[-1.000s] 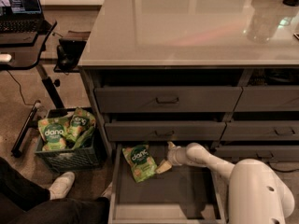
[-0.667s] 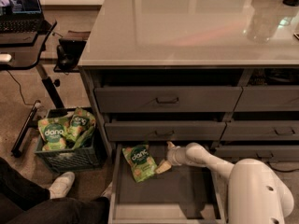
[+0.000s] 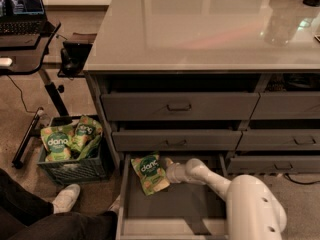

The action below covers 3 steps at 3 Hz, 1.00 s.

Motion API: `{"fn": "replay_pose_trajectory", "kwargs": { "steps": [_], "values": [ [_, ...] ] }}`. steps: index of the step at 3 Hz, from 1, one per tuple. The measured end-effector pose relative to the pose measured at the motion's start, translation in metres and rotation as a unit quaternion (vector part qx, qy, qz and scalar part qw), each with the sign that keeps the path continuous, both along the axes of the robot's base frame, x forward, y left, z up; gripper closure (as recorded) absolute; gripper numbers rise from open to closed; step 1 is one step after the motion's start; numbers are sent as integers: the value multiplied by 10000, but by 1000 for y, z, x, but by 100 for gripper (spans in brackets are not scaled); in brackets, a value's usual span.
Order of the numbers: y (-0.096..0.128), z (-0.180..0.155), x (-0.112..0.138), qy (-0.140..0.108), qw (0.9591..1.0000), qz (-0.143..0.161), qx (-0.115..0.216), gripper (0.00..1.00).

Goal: Pick green rice chip bag from bottom drawer and place on counter

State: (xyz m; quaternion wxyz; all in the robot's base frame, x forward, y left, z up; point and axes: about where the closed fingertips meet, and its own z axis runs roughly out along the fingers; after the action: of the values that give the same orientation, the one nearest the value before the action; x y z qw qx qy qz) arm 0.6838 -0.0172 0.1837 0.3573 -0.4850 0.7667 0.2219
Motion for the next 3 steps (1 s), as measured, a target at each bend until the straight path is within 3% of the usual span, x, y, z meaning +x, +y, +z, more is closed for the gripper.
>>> {"fn": "replay_pose_trajectory", "kwargs": {
  "steps": [1,3],
  "values": [
    [25,-22,-2,126,9999,5,64,0],
    [36,-54,13,-66,9993,-329,-163,0]
  ]
}}
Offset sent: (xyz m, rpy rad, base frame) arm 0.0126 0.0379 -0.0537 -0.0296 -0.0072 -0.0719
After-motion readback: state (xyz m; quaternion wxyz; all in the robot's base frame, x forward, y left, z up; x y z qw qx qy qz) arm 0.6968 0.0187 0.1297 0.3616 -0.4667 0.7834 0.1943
